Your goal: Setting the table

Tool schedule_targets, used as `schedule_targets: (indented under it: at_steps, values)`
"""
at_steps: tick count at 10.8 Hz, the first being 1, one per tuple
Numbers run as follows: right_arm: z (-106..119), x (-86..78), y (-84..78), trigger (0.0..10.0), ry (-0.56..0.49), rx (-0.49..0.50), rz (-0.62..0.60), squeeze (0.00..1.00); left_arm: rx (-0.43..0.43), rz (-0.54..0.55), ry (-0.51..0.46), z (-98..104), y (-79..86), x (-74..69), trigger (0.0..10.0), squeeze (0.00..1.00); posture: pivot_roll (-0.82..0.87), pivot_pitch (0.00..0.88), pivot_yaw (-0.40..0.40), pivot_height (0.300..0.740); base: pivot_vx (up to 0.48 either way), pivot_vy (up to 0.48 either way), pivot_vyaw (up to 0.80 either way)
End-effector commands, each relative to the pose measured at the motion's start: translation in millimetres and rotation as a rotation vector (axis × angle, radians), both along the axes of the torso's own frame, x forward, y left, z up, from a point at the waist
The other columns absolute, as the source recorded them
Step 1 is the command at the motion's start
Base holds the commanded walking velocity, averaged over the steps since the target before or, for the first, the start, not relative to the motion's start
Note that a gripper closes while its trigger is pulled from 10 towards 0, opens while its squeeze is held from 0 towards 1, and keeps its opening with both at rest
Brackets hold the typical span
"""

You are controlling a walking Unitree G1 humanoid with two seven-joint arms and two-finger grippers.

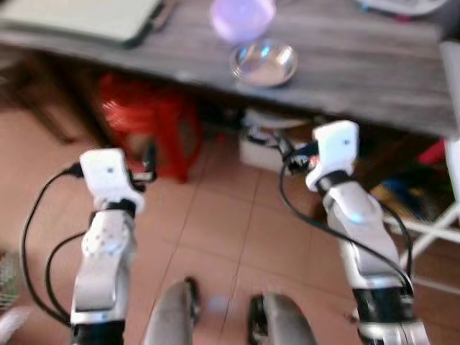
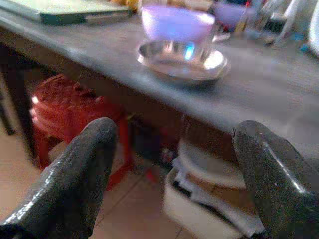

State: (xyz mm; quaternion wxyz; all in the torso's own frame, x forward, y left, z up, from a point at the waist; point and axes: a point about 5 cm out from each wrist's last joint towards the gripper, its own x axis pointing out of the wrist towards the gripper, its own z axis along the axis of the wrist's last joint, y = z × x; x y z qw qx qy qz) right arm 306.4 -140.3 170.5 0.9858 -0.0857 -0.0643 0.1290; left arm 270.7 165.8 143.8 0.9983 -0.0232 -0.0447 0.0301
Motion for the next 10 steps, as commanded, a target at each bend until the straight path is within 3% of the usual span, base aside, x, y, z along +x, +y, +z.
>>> schedule_targets:
  at_steps: [1,3,5,6,7,8,10]
  values:
    - [-7,-0.8,-7.8,10.0,0.031,0.013,-0.027,0.00,0.013,-0.024,0.005,-3,-5.8,0.1,10.0,0.00,-0.01,0.168,0.019,0.740,-0.277,0.000,0.00]
    - [-11,-0.8,-7.0,10.0,0.008,-0.064,-0.087,0.00,0.004,-0.062,0.030,-12,-12.0,-2.3,10.0,0.00,-0.03,0.156,0.023,0.740,-0.122,0.000,0.00]
    - [-11,-9.8,-11.2,10.0,-0.026,0.026,-0.254,0.00,-0.039,-0.048,0.020,-14,-13.5,-5.6,10.0,0.00,-0.03,0.169,0.002,0.740,0.000,0.000,0.00]
    - [-15,-24.4,-6.2,10.0,-0.027,0.034,-0.190,0.00,-0.046,-0.054,0.019,-17,-15.8,-11.4,10.0,0.00,-0.04,0.182,0.009,0.740,0.000,0.000,0.00]
    - [-24,-28.5,-3.0,10.0,0.013,0.060,-0.157,0.00,-0.035,-0.046,0.026,-20,-14.5,-13.1,10.0,0.00,-0.04,0.185,0.009,0.740,0.000,0.000,0.00]
    - [-27,-30.8,0.2,10.0,0.025,0.107,-0.132,0.00,-0.042,-0.026,0.041,-23,-9.4,-14.1,10.0,0.00,-0.05,0.189,0.009,0.740,0.000,0.000,0.00]
    - [-17,-28.6,3.5,10.0,-0.005,0.111,-0.114,0.00,-0.062,-0.039,0.026,-19,-9.4,-11.7,10.0,0.00,-0.04,0.203,0.011,0.740,0.000,0.000,0.00]
